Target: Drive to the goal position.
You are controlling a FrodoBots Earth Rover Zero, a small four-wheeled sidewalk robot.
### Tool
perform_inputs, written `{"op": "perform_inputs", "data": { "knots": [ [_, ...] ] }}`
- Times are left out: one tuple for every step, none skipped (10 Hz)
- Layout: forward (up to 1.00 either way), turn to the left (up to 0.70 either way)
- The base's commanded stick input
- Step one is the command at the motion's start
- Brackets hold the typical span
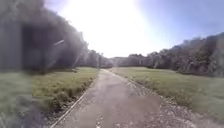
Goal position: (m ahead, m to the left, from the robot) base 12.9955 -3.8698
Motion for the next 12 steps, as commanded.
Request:
{"op": "perform_inputs", "data": {
  "knots": [
    [0.5,0.0],
    [0.5,0.0],
    [0.5,0.0],
    [0.5,0.0],
    [0.5,0.0],
    [0.5,0.0],
    [0.5,0.0],
    [0.5,0.0],
    [0.5,0.0],
    [0.5,0.0],
    [0.5,0.0],
    [0.5,0.0]
  ]
}}
